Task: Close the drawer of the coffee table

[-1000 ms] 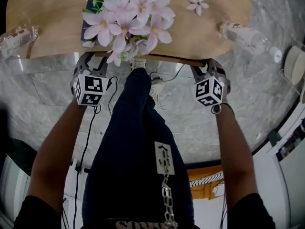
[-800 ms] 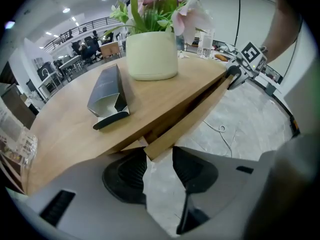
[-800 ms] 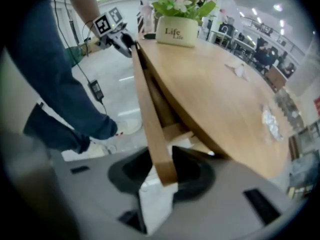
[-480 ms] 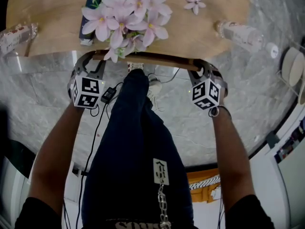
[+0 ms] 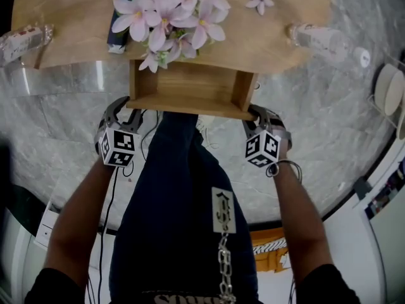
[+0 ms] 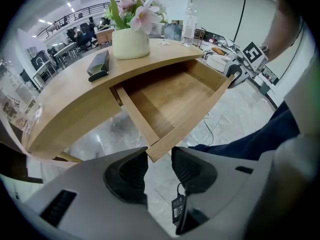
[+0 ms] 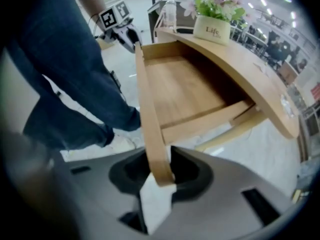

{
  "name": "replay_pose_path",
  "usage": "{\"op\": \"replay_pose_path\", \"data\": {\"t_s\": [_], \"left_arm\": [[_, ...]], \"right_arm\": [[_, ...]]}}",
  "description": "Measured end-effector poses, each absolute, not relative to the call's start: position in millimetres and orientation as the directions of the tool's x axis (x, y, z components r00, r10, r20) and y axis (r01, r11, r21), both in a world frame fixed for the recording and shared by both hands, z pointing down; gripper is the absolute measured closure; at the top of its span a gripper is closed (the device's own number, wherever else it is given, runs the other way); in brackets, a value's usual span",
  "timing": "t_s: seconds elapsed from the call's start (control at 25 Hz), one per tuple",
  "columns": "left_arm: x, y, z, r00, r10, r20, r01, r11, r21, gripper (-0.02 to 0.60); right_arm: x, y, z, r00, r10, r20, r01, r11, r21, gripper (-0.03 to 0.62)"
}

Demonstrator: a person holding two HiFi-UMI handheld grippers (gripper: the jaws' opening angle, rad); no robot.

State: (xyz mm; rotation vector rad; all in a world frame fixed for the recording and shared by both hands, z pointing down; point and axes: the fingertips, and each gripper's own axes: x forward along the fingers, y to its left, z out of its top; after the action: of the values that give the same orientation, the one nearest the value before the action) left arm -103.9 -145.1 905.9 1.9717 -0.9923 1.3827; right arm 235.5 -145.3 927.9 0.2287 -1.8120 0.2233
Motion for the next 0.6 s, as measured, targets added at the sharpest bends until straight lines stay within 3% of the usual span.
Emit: {"op": "replay_pose_path", "data": {"t_s": [0.6], "left_arm": [[-101.4, -109.1, 912.5, 0.204, -0.243, 0.948, -0.803, -0.595, 0.02, 0.42]], "right_arm": [[238.9, -113.1, 933.5, -0.232, -0.039, 0.972, -0.286, 0.958, -0.03, 0.47]]}}
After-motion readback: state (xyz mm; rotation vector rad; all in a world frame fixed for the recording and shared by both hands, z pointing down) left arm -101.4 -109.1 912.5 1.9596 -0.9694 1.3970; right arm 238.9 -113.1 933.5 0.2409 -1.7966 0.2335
